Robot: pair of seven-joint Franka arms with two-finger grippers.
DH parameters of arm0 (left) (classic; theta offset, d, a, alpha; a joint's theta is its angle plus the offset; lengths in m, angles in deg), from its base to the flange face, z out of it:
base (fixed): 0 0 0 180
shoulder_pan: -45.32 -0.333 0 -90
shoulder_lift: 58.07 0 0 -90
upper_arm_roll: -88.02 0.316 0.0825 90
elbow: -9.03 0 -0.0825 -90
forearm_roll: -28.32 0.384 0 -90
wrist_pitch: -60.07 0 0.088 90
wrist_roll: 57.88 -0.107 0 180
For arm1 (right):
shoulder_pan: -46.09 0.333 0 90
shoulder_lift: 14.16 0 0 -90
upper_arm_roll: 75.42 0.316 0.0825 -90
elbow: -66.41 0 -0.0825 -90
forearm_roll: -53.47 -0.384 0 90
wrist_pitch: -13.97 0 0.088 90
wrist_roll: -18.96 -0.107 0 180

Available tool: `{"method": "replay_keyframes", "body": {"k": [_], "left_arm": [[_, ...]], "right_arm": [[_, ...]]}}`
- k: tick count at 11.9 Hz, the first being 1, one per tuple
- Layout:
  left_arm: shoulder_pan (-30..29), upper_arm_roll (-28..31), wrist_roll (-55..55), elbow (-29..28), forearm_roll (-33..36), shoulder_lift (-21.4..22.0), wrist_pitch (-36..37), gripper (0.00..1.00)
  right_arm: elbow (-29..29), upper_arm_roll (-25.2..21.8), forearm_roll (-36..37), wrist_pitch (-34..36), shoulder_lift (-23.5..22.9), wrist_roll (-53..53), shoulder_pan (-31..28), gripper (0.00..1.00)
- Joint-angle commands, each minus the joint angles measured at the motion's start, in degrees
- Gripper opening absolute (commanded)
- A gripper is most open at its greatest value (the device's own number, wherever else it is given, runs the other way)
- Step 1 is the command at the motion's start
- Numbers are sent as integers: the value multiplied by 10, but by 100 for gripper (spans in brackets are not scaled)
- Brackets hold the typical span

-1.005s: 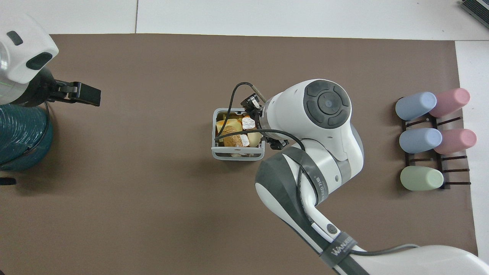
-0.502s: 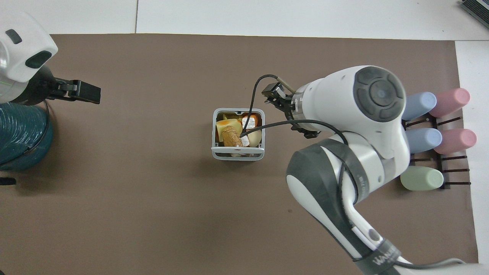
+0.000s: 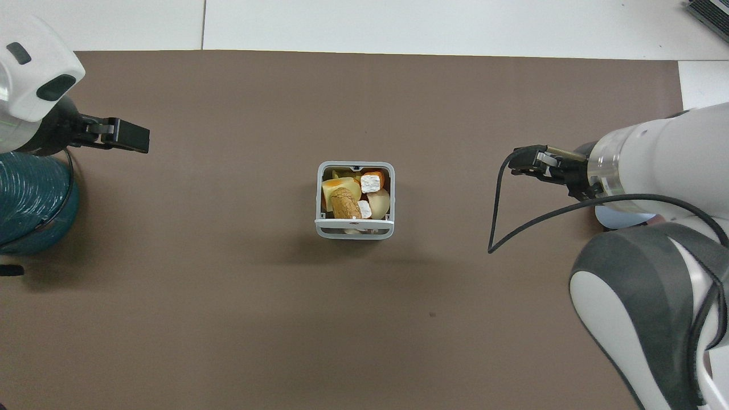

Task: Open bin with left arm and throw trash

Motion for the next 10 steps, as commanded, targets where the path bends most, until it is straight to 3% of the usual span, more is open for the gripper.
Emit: {"method": "replay_keyframes", "body": {"k": [1,4,7,10], "left_arm": [[-10,-5,-3,-18,11,12,-9,100],[-11,-5,-3,-18,11,12,-9,100],[-10,-5,-3,-18,12,12,-9,100],[-11,-5,-4,-18,12,12,-10,100]], "right_arm": [[9,3,-5,13,10,48,-16,100],[-7,-17,-5,29,11,74,-9,100],[-26,-198,-5,80,10,144,143,100],[-60,-231,4,146,11,199,131,100]]}}
